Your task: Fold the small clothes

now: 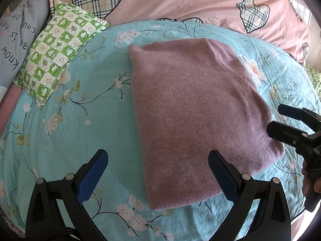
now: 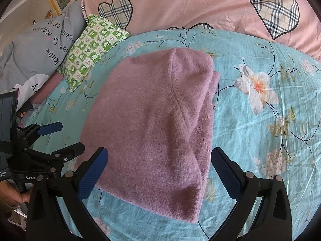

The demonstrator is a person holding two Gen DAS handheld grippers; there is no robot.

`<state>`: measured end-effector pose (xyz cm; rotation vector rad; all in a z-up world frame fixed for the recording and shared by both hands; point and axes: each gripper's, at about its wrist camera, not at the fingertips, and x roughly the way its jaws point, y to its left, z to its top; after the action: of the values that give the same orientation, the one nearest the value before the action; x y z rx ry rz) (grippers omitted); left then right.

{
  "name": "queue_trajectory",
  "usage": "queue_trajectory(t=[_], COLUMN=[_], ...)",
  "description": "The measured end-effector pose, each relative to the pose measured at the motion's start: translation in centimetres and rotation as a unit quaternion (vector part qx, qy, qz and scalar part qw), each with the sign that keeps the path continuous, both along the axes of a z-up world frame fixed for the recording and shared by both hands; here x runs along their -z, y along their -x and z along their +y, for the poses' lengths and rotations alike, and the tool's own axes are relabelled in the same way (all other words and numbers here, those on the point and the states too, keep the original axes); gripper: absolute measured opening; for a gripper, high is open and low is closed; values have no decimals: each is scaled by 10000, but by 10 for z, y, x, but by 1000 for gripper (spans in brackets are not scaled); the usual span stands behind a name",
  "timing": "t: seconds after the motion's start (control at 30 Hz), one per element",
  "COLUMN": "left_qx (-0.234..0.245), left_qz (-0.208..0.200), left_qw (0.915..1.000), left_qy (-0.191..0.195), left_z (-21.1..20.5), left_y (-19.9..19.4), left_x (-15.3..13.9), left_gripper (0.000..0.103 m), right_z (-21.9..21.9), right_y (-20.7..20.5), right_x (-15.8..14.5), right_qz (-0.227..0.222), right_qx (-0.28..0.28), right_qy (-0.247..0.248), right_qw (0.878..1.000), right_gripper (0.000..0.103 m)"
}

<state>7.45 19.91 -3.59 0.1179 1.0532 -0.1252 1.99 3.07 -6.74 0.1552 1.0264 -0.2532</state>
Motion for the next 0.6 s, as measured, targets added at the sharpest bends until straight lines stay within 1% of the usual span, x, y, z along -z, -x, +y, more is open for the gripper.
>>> queue_trajectory(t=[0.6], left_qx=[-50], left_qz=[76], left_qw=[9999], left_qy=[47], left_z=[2], left_y=[0], left_x=[2], left_gripper=[100], right_z=[-1], right_y=[0], right_x=[0], right_qz=[-18], right_qx=[45], right_qy=[-33], right_qw=[10000], right_gripper=[102])
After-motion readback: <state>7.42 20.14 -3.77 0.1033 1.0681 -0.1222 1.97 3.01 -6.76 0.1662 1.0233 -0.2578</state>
